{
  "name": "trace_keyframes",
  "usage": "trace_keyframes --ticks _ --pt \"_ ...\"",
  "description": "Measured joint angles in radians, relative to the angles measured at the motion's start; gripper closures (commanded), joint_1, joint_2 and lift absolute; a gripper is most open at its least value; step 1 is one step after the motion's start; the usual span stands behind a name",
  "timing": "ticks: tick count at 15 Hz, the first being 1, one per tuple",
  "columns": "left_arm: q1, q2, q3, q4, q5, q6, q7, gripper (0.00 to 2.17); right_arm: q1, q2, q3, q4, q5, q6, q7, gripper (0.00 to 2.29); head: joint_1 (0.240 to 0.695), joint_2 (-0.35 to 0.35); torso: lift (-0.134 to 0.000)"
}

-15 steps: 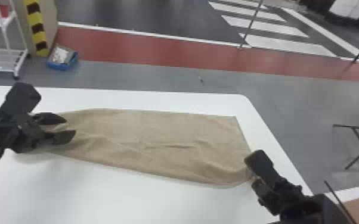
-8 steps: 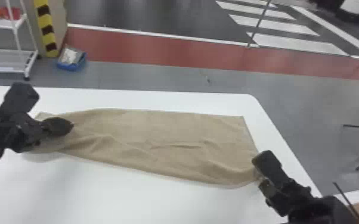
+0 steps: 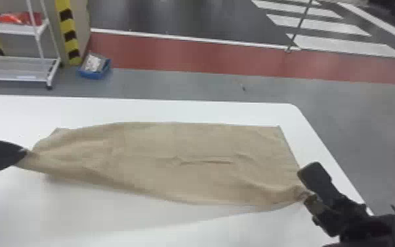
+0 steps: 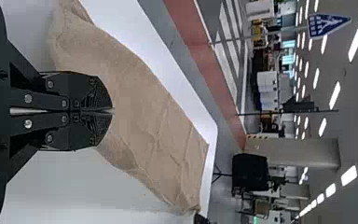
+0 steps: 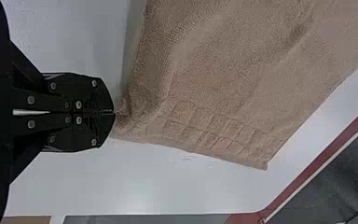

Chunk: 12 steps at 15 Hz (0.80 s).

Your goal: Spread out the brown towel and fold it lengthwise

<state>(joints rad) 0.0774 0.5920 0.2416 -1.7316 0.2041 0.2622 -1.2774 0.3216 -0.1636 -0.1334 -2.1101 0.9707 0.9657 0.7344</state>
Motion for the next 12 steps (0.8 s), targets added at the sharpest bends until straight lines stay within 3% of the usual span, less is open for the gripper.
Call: trace_keyframes --ticks 3,8,12 --pt "0.071 0.042 0.025 0.023 -0.055 -0.109 0.01 0.03 0.002 0.0 -0.001 -0.009 -0.001 0.0 0.003 1.35 0.695 -0.155 -0.124" --pt "0.111 0.041 0.018 -0.003 -0.131 -0.193 0.022 0.2 0.019 0.0 -0.004 -0.039 -0.001 0.005 0.017 1.35 0.695 -0.151 -0.124" --pt "0.178 0.034 -0.05 -0.045 -0.293 -0.348 0.07 0.3 0.033 0.0 -0.02 -0.052 -0.007 0.006 0.019 1.35 0.695 -0.213 -0.124"
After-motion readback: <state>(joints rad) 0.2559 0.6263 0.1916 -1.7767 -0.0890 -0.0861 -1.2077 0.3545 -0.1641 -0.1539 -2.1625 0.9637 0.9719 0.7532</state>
